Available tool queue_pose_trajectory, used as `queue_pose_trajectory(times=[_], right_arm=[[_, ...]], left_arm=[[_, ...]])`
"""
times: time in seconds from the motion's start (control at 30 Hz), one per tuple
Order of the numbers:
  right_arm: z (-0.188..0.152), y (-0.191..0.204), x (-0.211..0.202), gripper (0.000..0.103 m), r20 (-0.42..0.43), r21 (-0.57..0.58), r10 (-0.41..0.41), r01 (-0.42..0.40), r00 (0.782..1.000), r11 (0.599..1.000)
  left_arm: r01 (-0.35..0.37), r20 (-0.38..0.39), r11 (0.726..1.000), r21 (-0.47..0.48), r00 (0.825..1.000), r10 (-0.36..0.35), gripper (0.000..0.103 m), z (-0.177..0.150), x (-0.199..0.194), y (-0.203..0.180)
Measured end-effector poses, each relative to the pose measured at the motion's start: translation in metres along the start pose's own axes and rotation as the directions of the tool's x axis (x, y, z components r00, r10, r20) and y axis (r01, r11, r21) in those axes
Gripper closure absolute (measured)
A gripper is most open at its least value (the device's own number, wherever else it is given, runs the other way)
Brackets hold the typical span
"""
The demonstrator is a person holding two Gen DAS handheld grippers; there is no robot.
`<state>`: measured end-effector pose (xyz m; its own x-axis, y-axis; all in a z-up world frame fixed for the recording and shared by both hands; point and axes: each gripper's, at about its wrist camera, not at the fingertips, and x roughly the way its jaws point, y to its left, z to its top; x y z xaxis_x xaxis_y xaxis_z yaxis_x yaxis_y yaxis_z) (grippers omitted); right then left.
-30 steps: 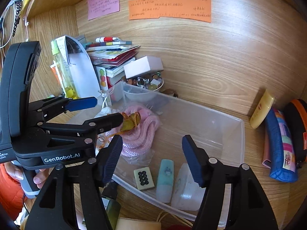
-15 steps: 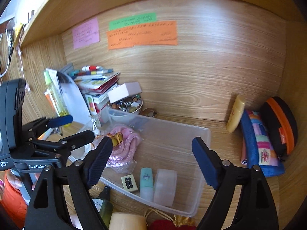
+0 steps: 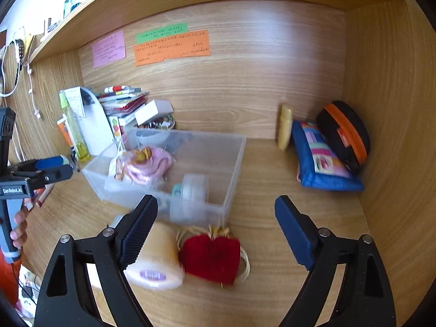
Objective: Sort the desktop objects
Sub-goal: 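Grasp the beige eraser block with the left tool while the right tool grasps the round cream jar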
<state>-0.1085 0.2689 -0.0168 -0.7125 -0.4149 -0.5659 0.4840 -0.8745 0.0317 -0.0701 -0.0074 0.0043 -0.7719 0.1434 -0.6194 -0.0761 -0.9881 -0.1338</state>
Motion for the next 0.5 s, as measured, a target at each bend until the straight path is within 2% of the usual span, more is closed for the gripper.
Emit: queue_pose_trajectory(times=[0.1, 0.23, 0.33, 0.5], right_arm=[[-0.018, 0.005, -0.011, 0.015, -0.003, 0.001, -0.004, 0.004, 1.000, 1.000], [-0.042, 0.009, -0.021, 0.006, -0.013, 0.042, 0.037, -0.037, 0.999, 0.998], [-0.057, 0.013, -0.027, 0.006, -0.031, 0.047, 0.050, -0.049, 0.998, 0.998], [-0.077, 0.022, -0.026, 0.006, -0.095, -0.005, 0.027, -0.028, 0.995, 1.000]], left_arm=[[-0.021, -0.013, 1.000, 0.012, 1.000, 0.021, 0.008, -0.015, -0.008, -0.006], [-0.029, -0.035, 0.999, 0.027, 0.999, 0.030, 0.008, -0.040, -0.016, -0.015], [-0.028, -0.082, 0.999, 0.043, 0.996, 0.031, 0.008, -0.059, -0.018, -0.020], [-0.044, -0.141, 0.995, 0.091, 0.988, 0.057, 0.008, -0.087, -0.026, -0.026]])
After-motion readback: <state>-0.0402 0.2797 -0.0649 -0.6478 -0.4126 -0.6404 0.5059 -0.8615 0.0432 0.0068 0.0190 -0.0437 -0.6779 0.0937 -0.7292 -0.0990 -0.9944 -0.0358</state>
